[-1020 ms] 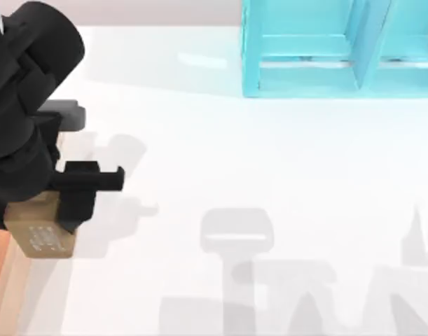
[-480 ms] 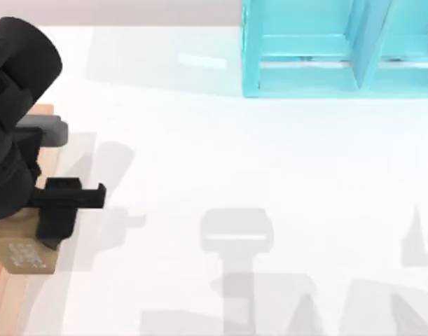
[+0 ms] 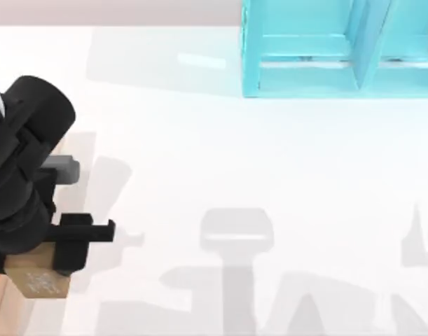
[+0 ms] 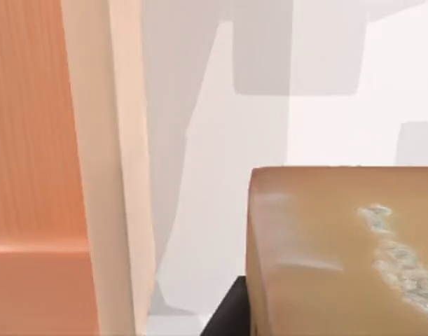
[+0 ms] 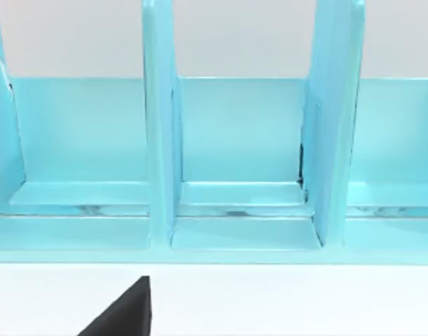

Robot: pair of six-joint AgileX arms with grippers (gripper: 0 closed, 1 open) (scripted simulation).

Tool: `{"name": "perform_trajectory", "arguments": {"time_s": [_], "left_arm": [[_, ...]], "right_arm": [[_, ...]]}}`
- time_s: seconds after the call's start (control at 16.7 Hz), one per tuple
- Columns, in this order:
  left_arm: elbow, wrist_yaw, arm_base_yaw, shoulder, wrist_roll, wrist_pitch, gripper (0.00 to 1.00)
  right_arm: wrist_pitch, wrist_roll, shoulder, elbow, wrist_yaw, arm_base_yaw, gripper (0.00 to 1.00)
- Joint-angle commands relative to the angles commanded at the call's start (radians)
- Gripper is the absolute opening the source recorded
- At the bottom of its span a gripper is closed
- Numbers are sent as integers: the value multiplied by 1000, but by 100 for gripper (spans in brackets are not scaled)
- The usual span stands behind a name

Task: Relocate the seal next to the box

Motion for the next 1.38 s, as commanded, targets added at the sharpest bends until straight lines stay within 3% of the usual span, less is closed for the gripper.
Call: {"name": "perform_trajectory", "arguments": {"time_s": [0.24,1.02,1.38], "left_arm": [[-4,0,0,0,0,4,0],[-4,0,0,0,0,4,98],[-4,0,0,0,0,4,100]], "right_arm": [[0,0,0,0,0,0,100],[0,0,0,0,0,0,100],[0,0,0,0,0,0,100]]}}
